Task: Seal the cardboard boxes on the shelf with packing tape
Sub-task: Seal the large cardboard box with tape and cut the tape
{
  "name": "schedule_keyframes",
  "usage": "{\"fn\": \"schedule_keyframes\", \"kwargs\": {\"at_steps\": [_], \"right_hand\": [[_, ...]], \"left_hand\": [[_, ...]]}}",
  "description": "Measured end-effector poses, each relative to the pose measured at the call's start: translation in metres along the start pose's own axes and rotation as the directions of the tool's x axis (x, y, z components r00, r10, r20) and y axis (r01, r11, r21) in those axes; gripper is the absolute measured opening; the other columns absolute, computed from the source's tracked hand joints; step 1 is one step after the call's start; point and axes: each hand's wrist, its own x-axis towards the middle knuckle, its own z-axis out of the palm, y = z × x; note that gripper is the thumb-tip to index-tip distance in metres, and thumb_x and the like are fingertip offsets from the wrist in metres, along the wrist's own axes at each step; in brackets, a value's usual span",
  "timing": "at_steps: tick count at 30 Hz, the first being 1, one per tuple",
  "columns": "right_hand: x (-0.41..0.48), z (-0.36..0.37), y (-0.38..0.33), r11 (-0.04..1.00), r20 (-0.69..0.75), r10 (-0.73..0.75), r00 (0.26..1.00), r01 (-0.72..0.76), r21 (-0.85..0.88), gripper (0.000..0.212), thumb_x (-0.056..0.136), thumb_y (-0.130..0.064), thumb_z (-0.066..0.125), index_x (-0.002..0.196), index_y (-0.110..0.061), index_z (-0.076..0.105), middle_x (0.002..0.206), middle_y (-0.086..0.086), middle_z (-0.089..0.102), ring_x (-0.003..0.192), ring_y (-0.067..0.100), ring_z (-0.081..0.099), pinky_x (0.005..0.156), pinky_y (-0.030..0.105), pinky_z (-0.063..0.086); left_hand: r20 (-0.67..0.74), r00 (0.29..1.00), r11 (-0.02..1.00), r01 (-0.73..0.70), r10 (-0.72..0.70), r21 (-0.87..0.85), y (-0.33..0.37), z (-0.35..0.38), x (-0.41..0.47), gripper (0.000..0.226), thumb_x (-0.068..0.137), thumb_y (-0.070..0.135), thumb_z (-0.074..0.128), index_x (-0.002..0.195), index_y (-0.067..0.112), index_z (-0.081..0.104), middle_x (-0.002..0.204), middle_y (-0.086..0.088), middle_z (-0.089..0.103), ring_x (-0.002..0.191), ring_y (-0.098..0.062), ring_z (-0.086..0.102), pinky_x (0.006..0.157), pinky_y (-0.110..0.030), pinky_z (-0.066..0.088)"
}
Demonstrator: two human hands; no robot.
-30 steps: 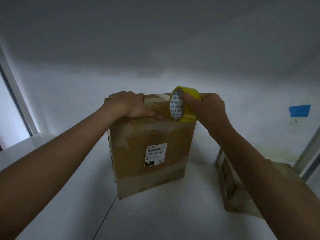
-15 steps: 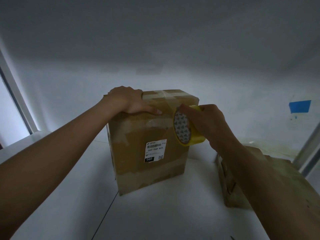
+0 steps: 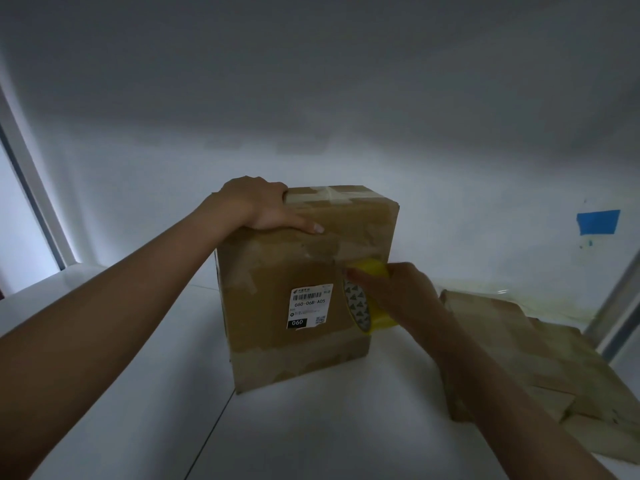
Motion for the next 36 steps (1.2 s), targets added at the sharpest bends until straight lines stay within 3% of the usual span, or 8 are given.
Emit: {"fn": "schedule_keyframes", "kwargs": {"at_steps": [6,9,17,22,26,29,32,36], "right_hand": [[0.000,0.035,0.020,0.962,-0.070,-0.012,0.997,0.031,0.273,0.066,0.062,-0.081,0.048,0.072,-0.018,0.062,0.073,-0.002,0.068,0.077,0.022,0.070,0.079,0.044,0.059],[0.008,0.049,0.035,0.928,-0.097,-0.036,0.995,0.070,0.365,0.087,0.071,-0.084,0.050,0.083,0.000,0.066,0.080,0.013,0.071,0.079,0.030,0.070,0.076,0.045,0.059],[0.019,0.060,0.044,0.882,-0.061,-0.158,0.985,0.169,0.441,0.027,0.093,-0.040,0.059,0.074,-0.023,0.068,0.069,-0.011,0.072,0.069,0.002,0.068,0.064,0.017,0.050],[0.022,0.058,0.042,0.869,-0.078,-0.164,0.983,0.181,0.460,0.027,0.093,-0.039,0.061,0.076,-0.021,0.072,0.077,-0.005,0.075,0.076,0.013,0.071,0.072,0.030,0.055],[0.023,0.053,0.033,0.921,-0.107,-0.141,0.984,0.170,0.350,0.034,0.092,-0.046,0.059,0.064,-0.027,0.062,0.050,-0.025,0.061,0.054,-0.008,0.060,0.052,0.006,0.040],[0.022,0.061,0.033,0.946,-0.081,-0.069,0.994,0.091,0.312,0.035,0.090,-0.052,0.058,0.066,-0.027,0.063,0.048,-0.025,0.059,0.055,-0.007,0.061,0.059,0.009,0.045],[0.013,0.089,0.061,0.916,0.047,0.121,0.992,-0.129,0.380,0.040,0.091,-0.050,0.059,0.073,-0.016,0.070,0.063,-0.004,0.070,0.068,0.016,0.069,0.073,0.032,0.057],[-0.007,0.114,0.097,0.829,0.196,0.209,0.958,-0.280,0.483,0.035,0.095,-0.032,0.060,0.079,-0.002,0.069,0.056,0.012,0.067,0.049,0.024,0.066,0.053,0.033,0.058]], "left_hand": [[-0.008,1.000,1.000,-0.016,0.016,0.002,-0.001,0.001,0.005,0.113,0.061,0.095,0.046,0.149,0.026,0.038,0.139,-0.003,0.056,0.118,-0.027,0.057,0.092,-0.039,0.043],[-0.007,1.000,1.000,-0.017,0.016,-0.019,-0.004,0.000,0.009,0.113,0.060,0.095,0.047,0.148,0.025,0.040,0.140,-0.003,0.055,0.120,-0.028,0.055,0.087,-0.036,0.040],[0.025,1.000,0.999,0.000,0.001,-0.033,-0.013,-0.005,0.022,0.123,0.051,0.098,0.042,0.150,0.025,0.039,0.150,-0.004,0.046,0.131,-0.029,0.048,0.100,-0.042,0.039],[0.044,0.999,0.999,0.011,-0.009,-0.042,-0.015,-0.007,0.029,0.116,0.058,0.094,0.045,0.151,0.024,0.038,0.152,-0.004,0.043,0.134,-0.030,0.045,0.103,-0.042,0.037],[0.080,0.997,0.999,0.017,-0.014,-0.036,-0.019,-0.010,0.036,0.120,0.055,0.096,0.044,0.152,0.025,0.035,0.156,-0.004,0.038,0.138,-0.031,0.040,0.108,-0.047,0.034],[0.101,0.995,0.999,0.020,-0.016,-0.041,-0.023,-0.013,0.040,0.124,0.052,0.100,0.043,0.153,0.028,0.033,0.158,-0.003,0.035,0.141,-0.031,0.037,0.110,-0.049,0.032],[0.115,0.993,0.998,0.022,-0.015,-0.053,-0.029,-0.014,0.042,0.137,0.039,0.106,0.040,0.153,0.031,0.032,0.160,-0.001,0.032,0.143,-0.030,0.034,0.112,-0.050,0.030],[0.106,0.994,0.997,0.033,-0.025,-0.075,-0.029,-0.013,0.044,0.124,0.053,0.099,0.048,0.154,0.029,0.032,0.160,-0.002,0.031,0.144,-0.031,0.033,0.113,-0.050,0.029]]}}
